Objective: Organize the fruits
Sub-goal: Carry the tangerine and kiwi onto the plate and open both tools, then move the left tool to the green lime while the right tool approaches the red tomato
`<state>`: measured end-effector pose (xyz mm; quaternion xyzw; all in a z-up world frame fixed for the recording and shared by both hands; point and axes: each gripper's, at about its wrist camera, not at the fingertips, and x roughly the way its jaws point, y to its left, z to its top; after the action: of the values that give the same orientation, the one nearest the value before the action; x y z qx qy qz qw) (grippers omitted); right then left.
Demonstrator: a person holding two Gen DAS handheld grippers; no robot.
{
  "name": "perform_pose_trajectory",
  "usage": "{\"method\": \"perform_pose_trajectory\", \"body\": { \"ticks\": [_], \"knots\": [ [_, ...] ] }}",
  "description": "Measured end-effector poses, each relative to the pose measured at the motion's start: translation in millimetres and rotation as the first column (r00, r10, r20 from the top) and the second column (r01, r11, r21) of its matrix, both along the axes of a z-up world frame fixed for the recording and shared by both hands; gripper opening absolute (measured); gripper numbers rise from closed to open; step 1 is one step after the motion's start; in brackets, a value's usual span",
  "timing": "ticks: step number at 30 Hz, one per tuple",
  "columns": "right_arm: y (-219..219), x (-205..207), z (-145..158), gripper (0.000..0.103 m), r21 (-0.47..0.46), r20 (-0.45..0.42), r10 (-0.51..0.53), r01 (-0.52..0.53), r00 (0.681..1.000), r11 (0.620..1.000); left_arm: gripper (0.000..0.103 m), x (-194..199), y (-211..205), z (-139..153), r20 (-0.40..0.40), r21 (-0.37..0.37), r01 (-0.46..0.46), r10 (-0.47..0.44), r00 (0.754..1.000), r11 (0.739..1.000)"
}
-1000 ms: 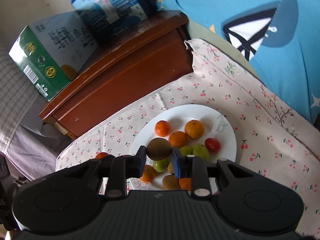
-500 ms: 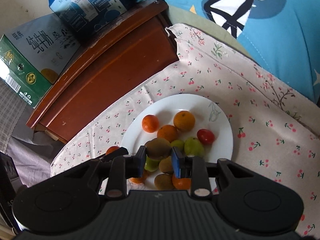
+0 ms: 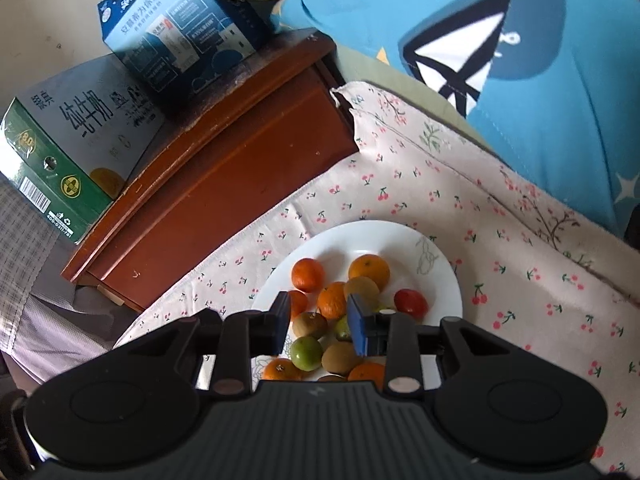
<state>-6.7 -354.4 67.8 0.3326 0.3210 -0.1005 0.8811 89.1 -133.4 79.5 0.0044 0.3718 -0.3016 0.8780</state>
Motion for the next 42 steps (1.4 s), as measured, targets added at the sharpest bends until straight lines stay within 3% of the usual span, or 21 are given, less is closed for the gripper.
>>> {"method": "perform_pose_trajectory", "body": {
  "ticks": [20, 30, 42],
  "knots": [
    [36, 0, 2, 0.040, -0.080, -0.002, 0.171, -0.170, 0.985, 0.982, 0.084, -10, 54, 4, -0.068, 0.091, -0.085, 0.091, 0.994, 0.992],
    [75, 1, -5, 0.040, -0.103, -0.015, 0.332, -0.331, 0.943, 0.938, 0.088, -10, 83, 0, -0.066, 0.119, -0.135, 0.143, 0.987, 0.984],
    [112, 2, -22, 0.040, -0.115, -0.064, 0.438, -0.442, 0.897, 0.889, 0.088, -5, 110, -22, -0.097, 0.150, -0.180, 0.196, 0.976, 0.972]
  ]
}}
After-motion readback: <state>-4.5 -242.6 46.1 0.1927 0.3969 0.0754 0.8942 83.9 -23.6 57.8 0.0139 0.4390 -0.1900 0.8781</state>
